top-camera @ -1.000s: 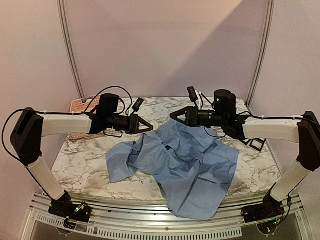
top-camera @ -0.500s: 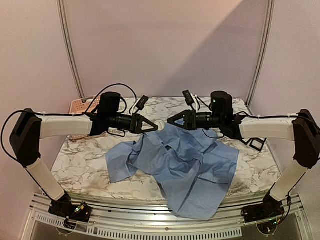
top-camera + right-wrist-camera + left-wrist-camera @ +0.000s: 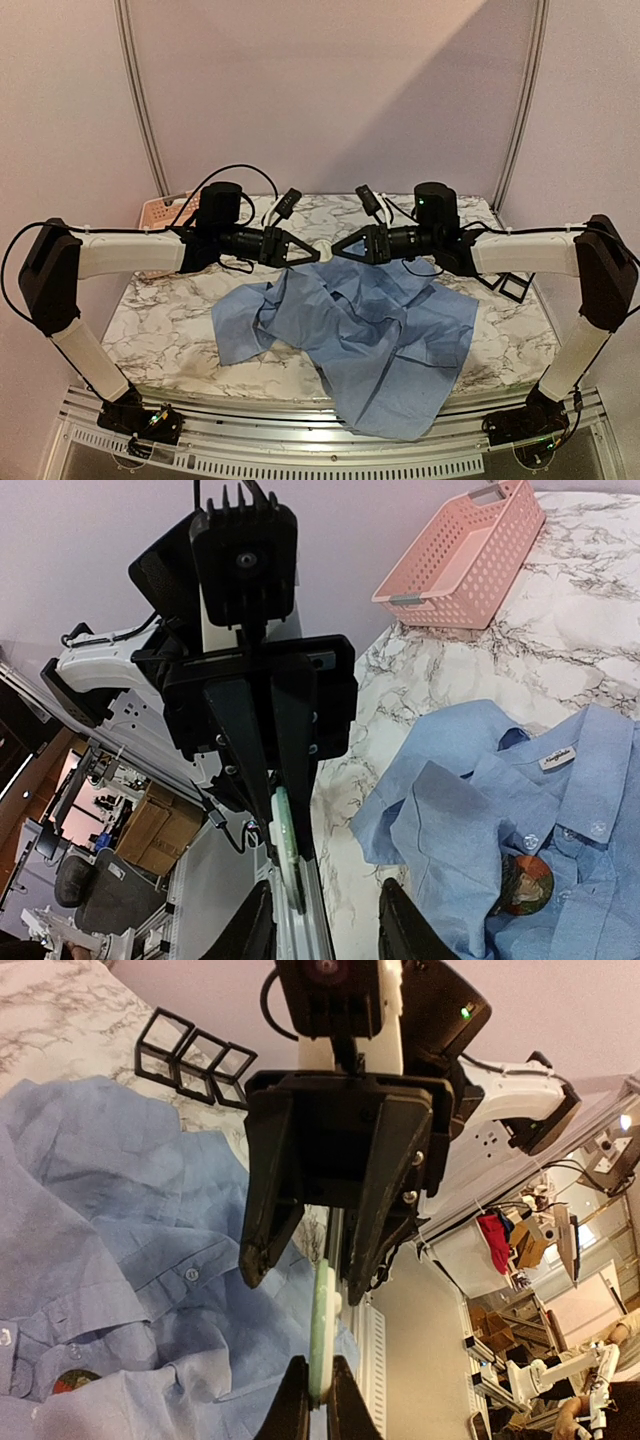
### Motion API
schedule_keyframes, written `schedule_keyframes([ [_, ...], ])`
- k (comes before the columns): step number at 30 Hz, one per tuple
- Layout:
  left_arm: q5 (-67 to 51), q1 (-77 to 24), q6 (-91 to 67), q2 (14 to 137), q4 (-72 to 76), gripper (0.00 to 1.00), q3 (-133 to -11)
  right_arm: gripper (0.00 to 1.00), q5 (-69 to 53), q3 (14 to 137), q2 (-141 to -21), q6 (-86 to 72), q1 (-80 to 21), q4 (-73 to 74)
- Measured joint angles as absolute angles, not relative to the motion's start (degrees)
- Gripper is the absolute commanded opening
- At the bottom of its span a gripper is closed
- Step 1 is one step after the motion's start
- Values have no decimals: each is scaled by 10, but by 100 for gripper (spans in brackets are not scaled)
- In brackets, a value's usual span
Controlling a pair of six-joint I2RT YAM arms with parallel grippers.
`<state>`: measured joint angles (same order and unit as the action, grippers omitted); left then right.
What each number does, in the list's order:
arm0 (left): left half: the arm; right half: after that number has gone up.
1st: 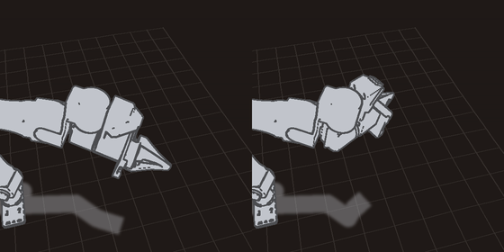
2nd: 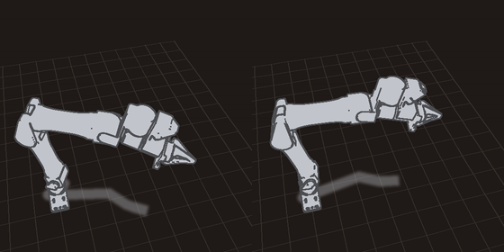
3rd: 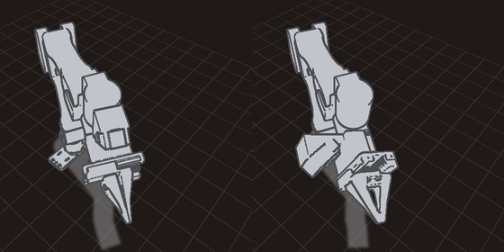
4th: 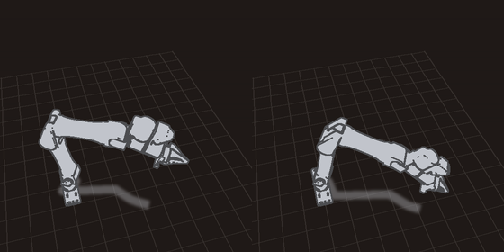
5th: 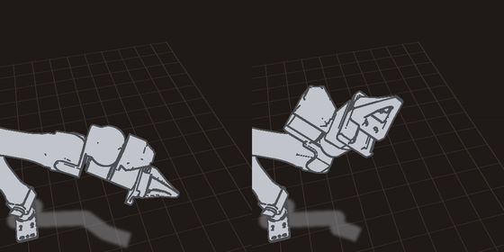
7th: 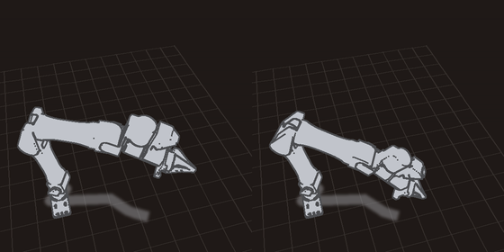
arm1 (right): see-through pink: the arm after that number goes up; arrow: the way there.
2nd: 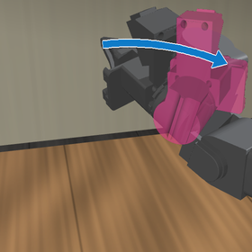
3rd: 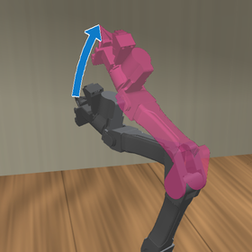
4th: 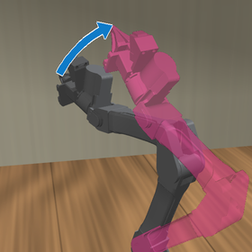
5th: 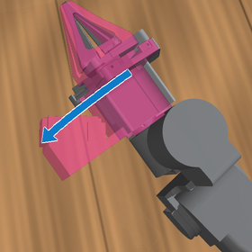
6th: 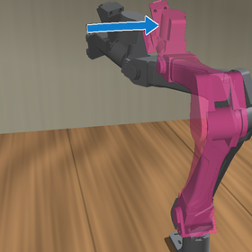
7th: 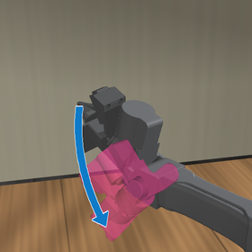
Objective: Remove the brooch from the garment
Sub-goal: Pass from the left arm to the right
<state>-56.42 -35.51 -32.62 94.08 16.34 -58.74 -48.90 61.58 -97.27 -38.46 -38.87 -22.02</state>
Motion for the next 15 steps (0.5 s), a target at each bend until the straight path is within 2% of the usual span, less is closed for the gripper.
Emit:
schedule_keyframes([
  [15, -566, -355, -326, 941, 164, 0, -587, 18, -514, 628, -980, -387, -391, -225],
])
